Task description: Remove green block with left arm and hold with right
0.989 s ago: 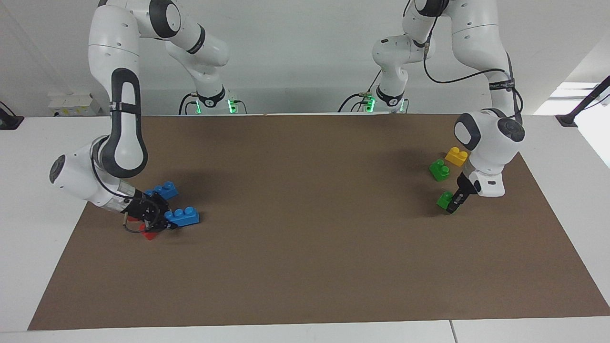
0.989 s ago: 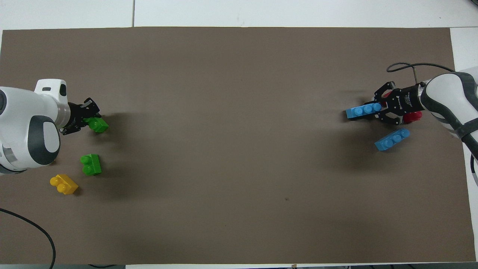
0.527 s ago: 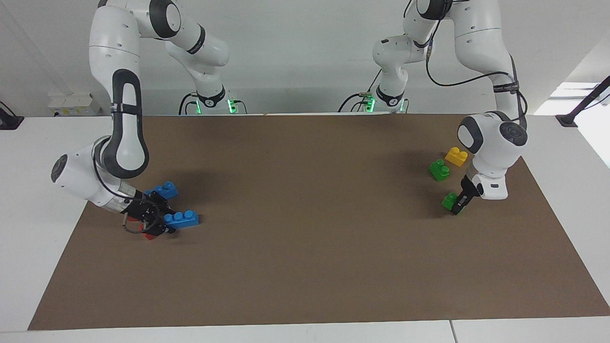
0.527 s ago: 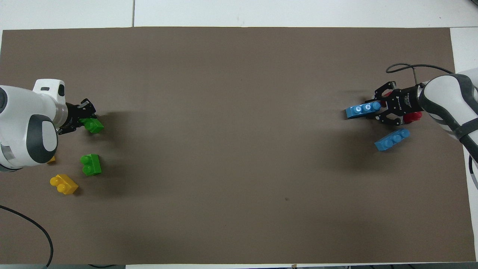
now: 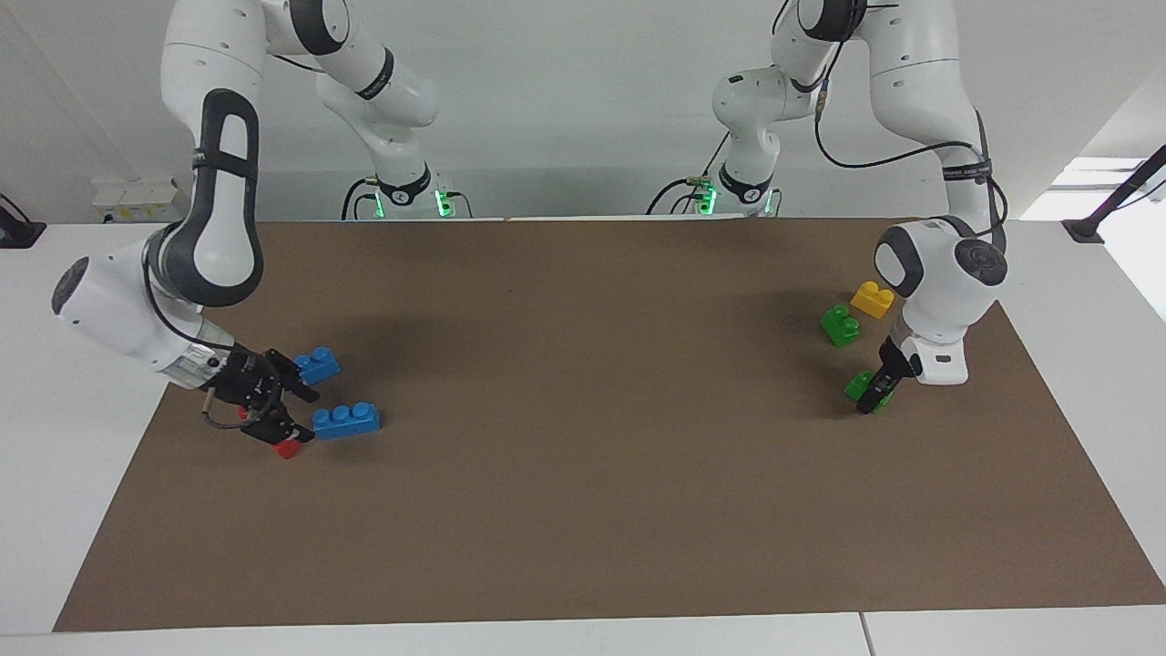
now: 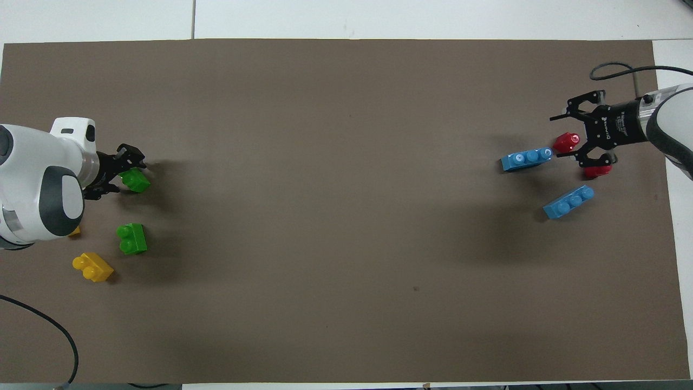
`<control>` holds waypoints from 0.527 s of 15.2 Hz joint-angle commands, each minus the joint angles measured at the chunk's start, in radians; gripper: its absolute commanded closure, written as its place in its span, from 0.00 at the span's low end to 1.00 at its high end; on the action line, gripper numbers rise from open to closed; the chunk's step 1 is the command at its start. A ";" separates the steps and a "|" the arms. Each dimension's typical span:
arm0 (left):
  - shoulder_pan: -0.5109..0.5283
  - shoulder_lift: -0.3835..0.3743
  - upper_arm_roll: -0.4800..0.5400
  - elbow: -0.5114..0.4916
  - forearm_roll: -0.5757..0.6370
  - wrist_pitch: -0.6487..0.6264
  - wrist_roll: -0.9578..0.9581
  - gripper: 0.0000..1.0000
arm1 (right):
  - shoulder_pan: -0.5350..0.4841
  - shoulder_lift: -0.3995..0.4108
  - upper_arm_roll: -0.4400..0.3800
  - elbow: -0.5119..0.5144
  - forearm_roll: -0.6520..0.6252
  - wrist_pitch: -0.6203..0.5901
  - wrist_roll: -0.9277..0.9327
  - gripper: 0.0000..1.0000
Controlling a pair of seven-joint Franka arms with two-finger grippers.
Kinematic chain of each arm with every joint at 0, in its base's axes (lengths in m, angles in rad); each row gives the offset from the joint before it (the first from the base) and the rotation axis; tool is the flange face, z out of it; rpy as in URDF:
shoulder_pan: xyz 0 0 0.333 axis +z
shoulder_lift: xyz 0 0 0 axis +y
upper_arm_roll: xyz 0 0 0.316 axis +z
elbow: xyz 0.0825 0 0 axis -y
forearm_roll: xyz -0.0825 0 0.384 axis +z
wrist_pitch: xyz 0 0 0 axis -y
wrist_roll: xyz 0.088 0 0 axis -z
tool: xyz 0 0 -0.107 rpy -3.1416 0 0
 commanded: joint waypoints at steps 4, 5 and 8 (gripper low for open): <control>0.022 -0.112 -0.003 0.026 0.015 -0.137 0.008 0.00 | 0.006 -0.079 0.022 0.111 -0.146 -0.120 -0.048 0.15; 0.021 -0.135 -0.005 0.034 0.017 -0.167 0.006 0.00 | 0.017 -0.082 0.021 0.145 -0.193 -0.150 -0.100 0.14; 0.015 -0.198 -0.005 0.066 0.017 -0.243 0.008 0.00 | 0.047 -0.119 0.024 0.202 -0.307 -0.220 -0.236 0.13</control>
